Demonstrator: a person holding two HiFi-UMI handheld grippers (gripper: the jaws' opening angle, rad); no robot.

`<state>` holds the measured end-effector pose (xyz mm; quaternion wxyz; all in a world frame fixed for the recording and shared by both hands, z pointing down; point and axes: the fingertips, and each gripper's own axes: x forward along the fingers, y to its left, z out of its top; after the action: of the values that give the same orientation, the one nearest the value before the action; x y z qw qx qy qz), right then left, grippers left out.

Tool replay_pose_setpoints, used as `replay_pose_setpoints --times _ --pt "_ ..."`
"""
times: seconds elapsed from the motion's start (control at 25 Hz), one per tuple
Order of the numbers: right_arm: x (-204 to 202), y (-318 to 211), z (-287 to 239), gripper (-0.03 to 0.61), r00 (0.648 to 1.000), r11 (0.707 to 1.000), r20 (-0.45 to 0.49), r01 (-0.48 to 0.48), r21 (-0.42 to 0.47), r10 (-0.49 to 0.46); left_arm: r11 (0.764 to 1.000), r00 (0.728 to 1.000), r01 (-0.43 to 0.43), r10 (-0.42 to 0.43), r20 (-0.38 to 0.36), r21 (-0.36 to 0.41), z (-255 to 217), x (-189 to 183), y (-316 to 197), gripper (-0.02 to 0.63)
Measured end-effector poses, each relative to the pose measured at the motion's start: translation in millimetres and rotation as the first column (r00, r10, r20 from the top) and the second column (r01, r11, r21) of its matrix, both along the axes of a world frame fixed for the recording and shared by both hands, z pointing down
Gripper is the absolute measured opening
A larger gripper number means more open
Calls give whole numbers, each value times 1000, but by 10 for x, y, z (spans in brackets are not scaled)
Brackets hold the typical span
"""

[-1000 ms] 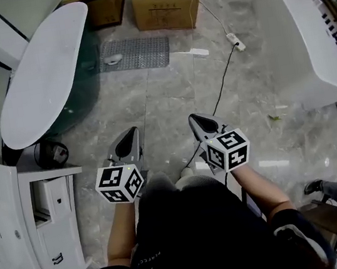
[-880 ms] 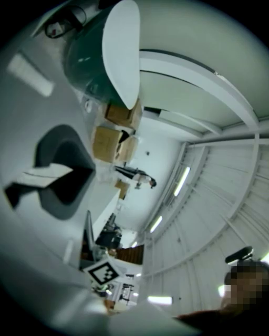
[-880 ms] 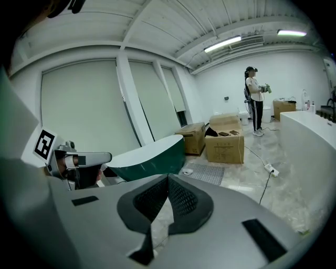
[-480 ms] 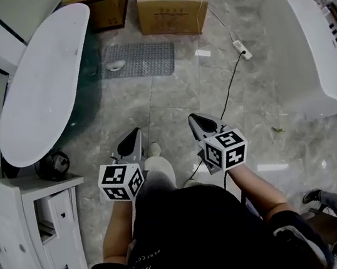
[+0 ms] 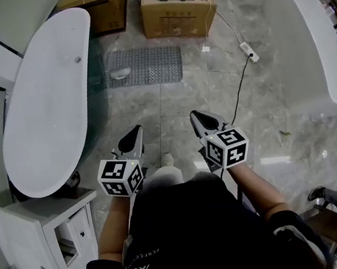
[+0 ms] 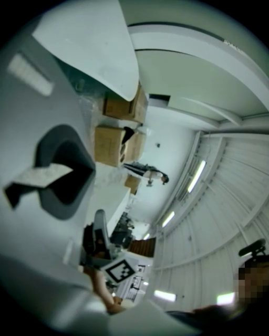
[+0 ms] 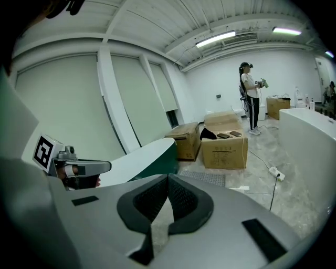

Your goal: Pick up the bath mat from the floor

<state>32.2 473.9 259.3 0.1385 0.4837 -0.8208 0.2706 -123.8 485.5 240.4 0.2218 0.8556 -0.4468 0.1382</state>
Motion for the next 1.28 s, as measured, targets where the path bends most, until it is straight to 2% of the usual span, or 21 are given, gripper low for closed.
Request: replay_pose_setpoints --times 0.2,0.36,0.68,0.96,1.28 --pt "-123 -340 119 -2 1000 999 17 -25 -31 26 998 997 -65 65 41 -6 141 -70 -374 5" --pt "-11 -582 210 -2 999 997 -5 -50 -55 50 997 997 -73 73 22 -9 213 -21 -678 5" --pt "253 -1369 390 -2 997 994 -15 -76 -76 75 999 999 -40 40 7 -7 345 124 -1487 5" --pt "518 -2318 629 -2 999 992 -27 -38 -118 35 1000 1000 -24 24 20 -20 529 334 -2404 6" --pt "814 -3374 999 -2 999 981 -44 22 -192 -31 994 999 41 -43 -24 -104 778 648 -3464 6"
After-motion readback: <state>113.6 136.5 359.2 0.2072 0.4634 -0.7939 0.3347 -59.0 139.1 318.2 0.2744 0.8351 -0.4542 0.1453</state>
